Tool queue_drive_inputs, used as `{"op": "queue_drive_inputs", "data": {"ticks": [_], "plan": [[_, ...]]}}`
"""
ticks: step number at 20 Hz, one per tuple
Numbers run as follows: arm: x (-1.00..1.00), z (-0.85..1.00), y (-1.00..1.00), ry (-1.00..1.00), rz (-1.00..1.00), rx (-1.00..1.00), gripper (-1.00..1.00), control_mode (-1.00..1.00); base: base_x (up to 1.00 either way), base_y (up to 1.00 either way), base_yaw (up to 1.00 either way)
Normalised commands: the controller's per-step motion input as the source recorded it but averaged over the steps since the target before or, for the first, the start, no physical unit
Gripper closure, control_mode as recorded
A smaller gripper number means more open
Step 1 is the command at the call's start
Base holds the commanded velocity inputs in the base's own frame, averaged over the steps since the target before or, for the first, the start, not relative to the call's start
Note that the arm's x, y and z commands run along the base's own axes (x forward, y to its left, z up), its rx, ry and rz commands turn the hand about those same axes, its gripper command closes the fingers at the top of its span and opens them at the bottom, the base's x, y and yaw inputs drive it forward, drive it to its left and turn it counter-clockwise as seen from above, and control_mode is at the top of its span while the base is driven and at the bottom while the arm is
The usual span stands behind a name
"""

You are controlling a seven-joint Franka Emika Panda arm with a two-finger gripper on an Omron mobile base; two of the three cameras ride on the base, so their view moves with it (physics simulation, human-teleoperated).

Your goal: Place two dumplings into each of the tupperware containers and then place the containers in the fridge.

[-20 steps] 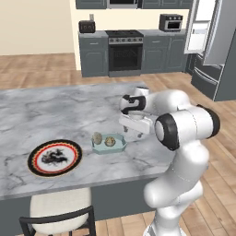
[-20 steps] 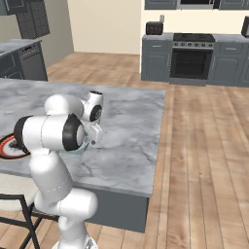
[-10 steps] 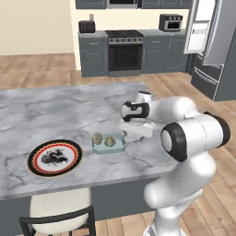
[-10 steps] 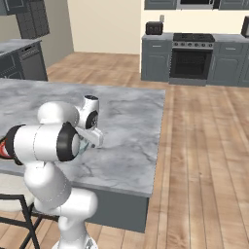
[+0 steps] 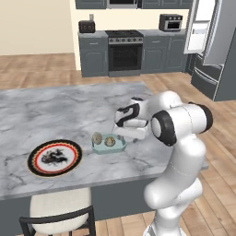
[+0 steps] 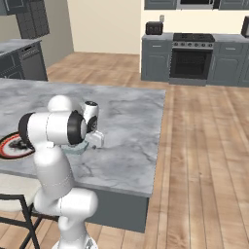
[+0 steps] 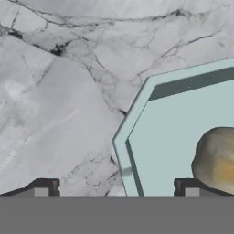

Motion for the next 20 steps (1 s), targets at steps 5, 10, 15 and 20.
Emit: {"op": "queue_drive_inputs", "data": {"ticks": [5,10,15,20], "plan": [[0.39,-0.49,0.08,0.0,0.11,-0.02,-1.0,-1.0,0.0,0.0,0.0],[0.21,-0.39,0.06,0.0,0.09,-0.01,1.0,-1.0,0.0,0.0,0.0],[-0.01,-0.51,0.18,-0.15,-0.03,0.07,1.0,-1.0,0.0,0.0,0.0],[0.0,-0.46,0.78,-0.19,-0.12,0.09,1.0,-1.0,0.0,0.0,0.0]]}}
